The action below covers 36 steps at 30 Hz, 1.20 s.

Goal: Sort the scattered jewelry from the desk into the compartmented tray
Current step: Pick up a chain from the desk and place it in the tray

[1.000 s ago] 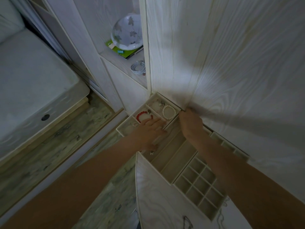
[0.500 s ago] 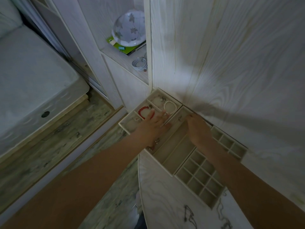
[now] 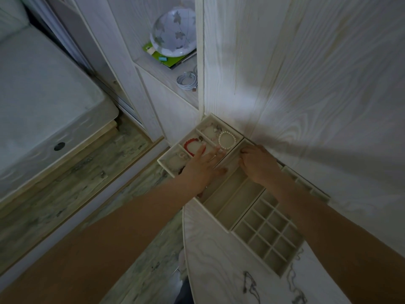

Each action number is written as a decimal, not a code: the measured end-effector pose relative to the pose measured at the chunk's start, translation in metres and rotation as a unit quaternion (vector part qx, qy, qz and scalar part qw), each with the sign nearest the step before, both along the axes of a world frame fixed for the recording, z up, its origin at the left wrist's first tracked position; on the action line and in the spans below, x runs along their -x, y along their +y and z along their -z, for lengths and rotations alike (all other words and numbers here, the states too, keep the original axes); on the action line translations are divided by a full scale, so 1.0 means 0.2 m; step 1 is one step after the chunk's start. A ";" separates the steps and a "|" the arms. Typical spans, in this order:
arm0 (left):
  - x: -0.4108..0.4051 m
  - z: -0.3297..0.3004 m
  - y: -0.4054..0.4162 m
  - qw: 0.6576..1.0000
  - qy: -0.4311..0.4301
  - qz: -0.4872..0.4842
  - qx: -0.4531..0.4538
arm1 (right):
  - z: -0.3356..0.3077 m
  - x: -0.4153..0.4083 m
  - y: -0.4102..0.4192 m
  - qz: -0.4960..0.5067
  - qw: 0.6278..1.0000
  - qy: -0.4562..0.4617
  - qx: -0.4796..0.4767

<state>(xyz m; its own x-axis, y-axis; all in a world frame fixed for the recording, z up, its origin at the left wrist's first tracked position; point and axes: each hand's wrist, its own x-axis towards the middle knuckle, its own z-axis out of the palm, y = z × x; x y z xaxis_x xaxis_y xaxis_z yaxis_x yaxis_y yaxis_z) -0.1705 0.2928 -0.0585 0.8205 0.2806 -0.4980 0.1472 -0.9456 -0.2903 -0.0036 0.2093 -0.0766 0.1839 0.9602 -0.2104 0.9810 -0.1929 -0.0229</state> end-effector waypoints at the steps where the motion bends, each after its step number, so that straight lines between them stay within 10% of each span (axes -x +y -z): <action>1: 0.00 0.00 0.00 1.000 0.003 -0.001 -0.003 | 0.00 -0.02 0.01 0.002 1.000 -0.008 -0.002; 36: 0.03 0.01 0.00 0.999 -0.022 -0.023 0.016 | 0.02 -0.02 0.02 -0.007 1.000 -0.011 0.008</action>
<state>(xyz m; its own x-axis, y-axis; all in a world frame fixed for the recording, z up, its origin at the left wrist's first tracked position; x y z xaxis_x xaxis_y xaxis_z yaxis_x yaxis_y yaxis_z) -0.1767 0.2929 -0.0603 0.8289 0.3028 -0.4704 0.2029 -0.9463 -0.2516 0.0013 0.2127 -0.0814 0.1744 0.9592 -0.2226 0.9839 -0.1786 0.0014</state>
